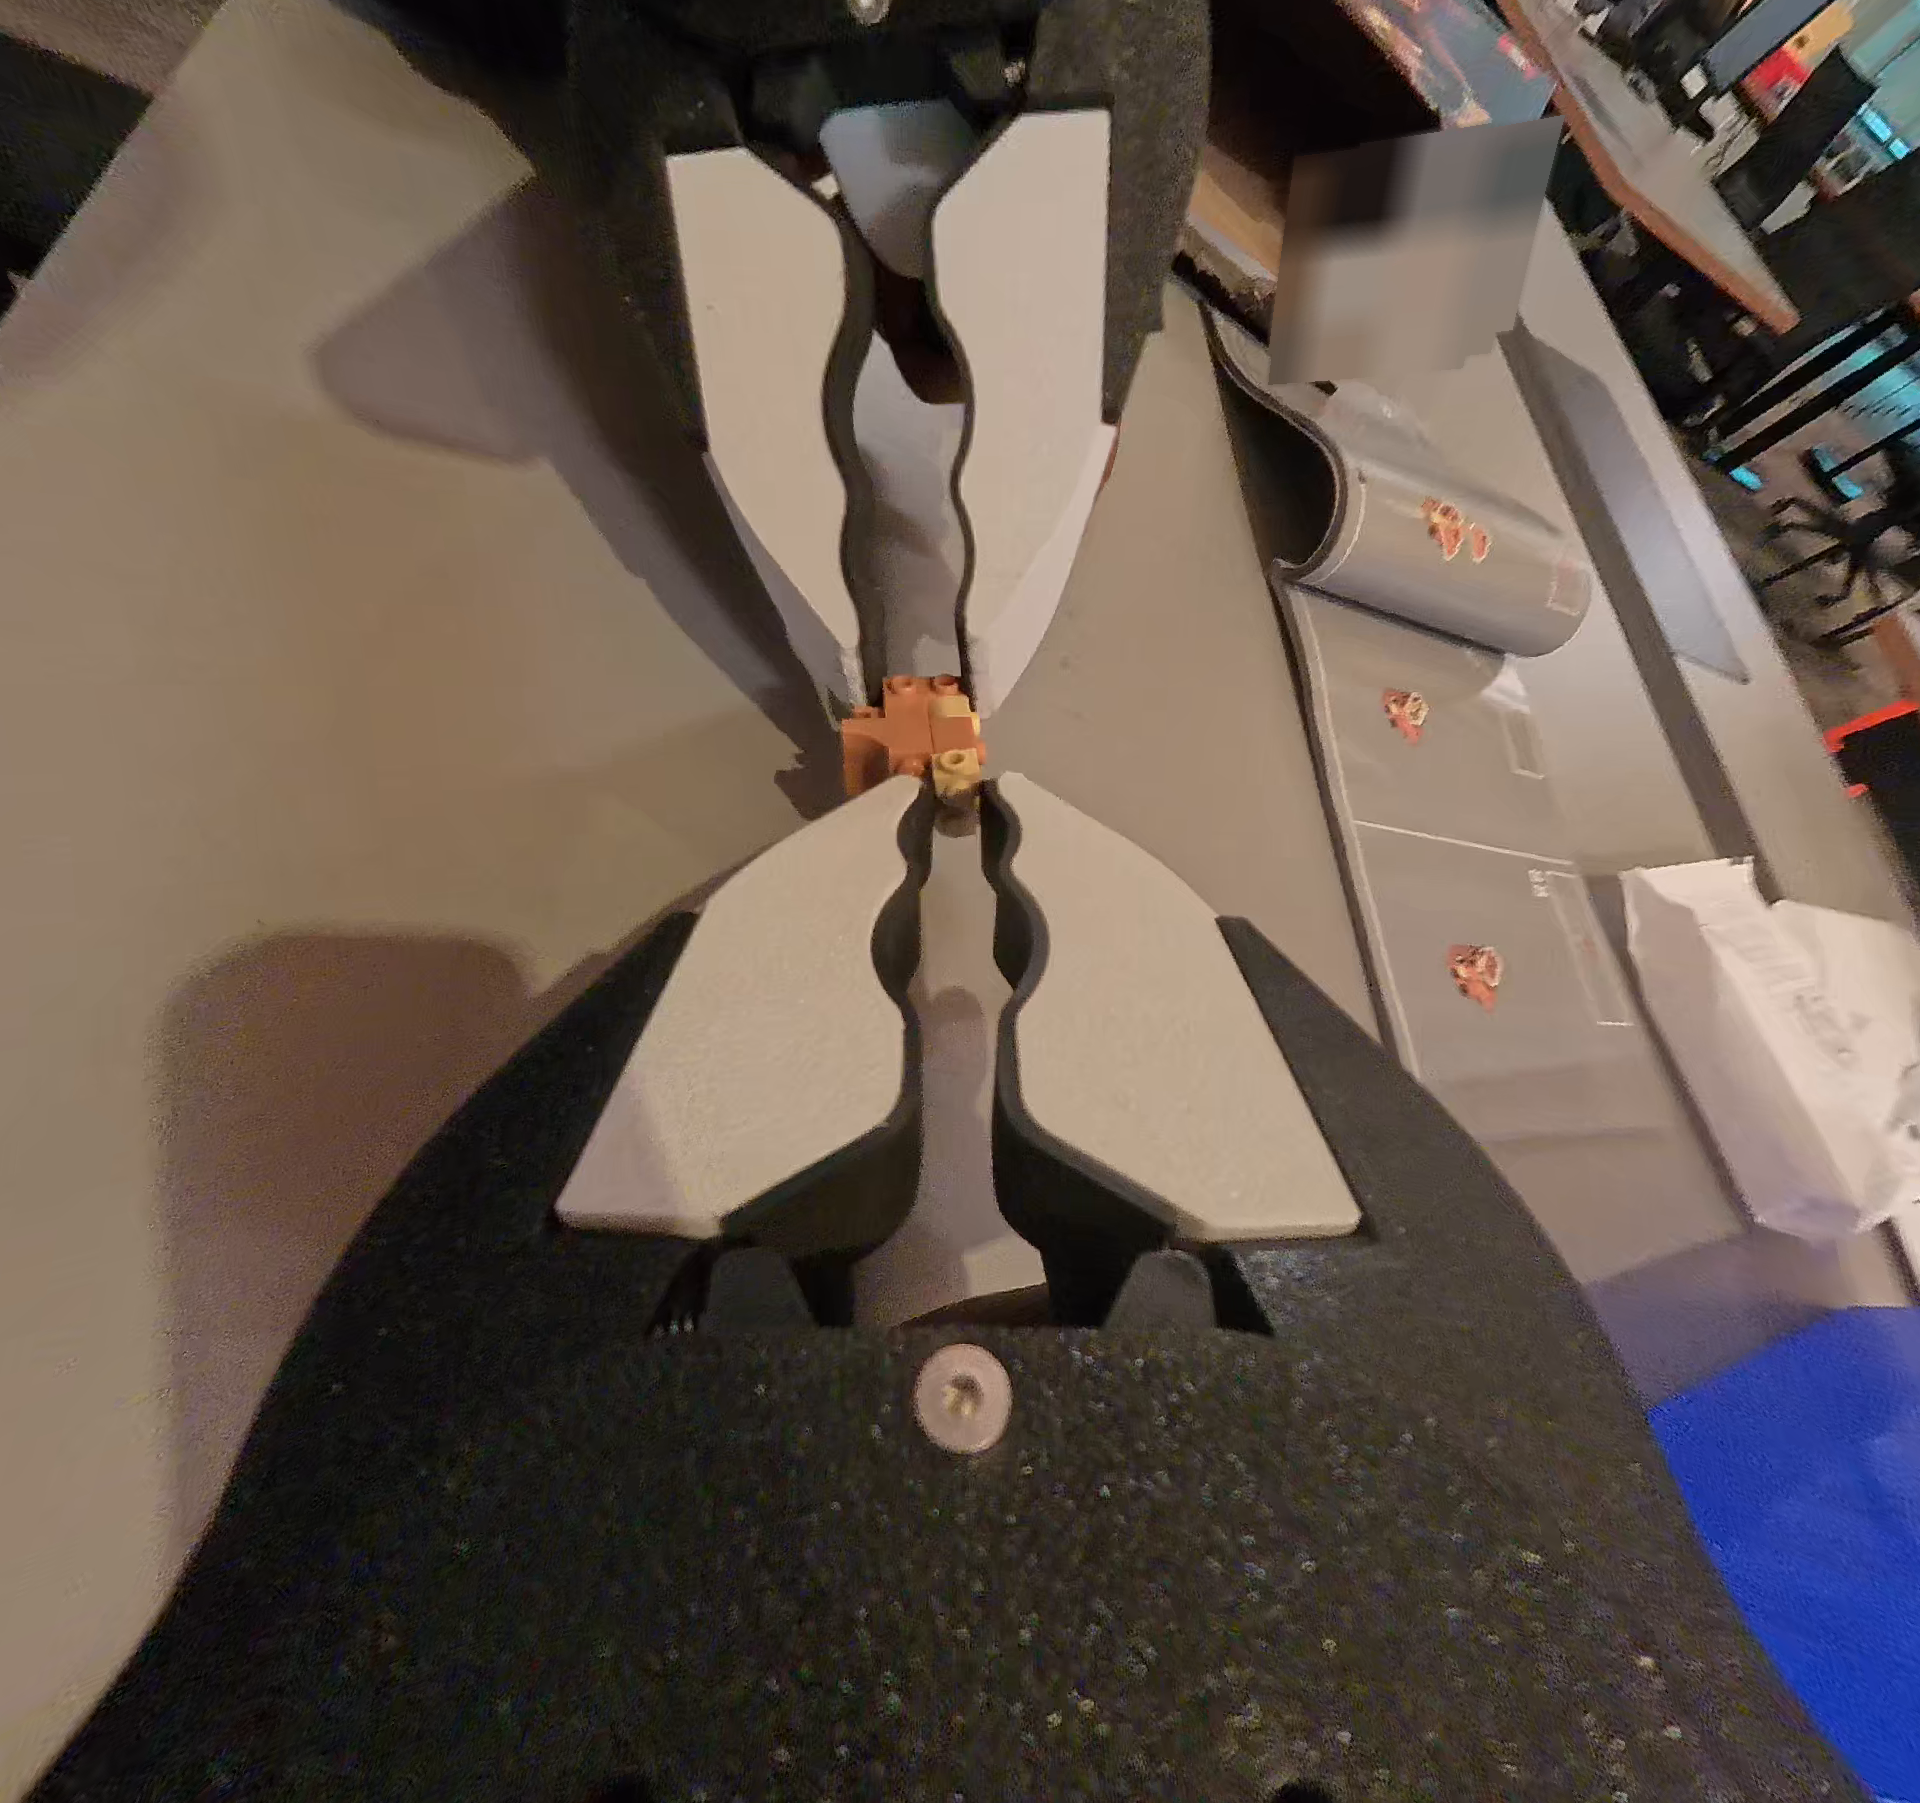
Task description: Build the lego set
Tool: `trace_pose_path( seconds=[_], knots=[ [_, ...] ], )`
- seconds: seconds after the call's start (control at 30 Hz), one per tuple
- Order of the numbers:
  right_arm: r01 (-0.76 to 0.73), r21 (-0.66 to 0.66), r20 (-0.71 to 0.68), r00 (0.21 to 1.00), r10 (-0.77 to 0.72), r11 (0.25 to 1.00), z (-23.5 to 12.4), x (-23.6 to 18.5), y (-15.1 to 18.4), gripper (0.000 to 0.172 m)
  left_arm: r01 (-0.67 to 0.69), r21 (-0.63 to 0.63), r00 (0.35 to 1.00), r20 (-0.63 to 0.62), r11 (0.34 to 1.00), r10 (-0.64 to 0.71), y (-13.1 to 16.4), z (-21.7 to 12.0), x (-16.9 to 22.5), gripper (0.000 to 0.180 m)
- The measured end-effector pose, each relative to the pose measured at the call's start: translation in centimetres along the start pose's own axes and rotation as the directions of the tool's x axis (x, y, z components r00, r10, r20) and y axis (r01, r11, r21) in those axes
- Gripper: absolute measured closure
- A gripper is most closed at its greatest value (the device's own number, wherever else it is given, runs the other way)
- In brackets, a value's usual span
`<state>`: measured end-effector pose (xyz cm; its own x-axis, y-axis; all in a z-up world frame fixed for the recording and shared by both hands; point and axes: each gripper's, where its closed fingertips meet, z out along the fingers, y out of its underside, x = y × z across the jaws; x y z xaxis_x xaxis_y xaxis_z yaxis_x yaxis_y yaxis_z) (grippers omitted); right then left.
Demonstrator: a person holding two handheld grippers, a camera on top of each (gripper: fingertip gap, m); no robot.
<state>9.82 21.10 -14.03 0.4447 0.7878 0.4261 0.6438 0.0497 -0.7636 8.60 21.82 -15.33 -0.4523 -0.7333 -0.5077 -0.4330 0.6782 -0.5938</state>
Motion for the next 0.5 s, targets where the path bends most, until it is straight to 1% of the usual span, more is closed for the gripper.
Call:
trace_pose_path(
  seconds=[0.2, 0.3, 0.5],
  knots=[
    [0.076, 0.001, -0.010, 0.997, -0.076, 0.997, -0.04, -0.44, -0.34, 0.163, -0.006, -0.003, 1.000, -0.018, 1.000, 0.006, -0.08, 0.01, 0.35, 0.164],
    [0.106, -0.022, -0.012, 0.994, -0.106, 0.994, 0.08, -0.57, -0.11, 0.164, -0.021, -0.015, 1.000, -0.020, 1.000, 0.020, 0.03, 0.10, 0.51, 0.163],
    [0.098, -0.028, 0.019, 0.995, -0.098, 0.995, 0.06, -0.88, 0.05, 0.164, -0.053, -0.027, 0.998, -0.022, 0.998, 0.053, 0.00, 0.19, 0.82, 0.164]
  ],
)
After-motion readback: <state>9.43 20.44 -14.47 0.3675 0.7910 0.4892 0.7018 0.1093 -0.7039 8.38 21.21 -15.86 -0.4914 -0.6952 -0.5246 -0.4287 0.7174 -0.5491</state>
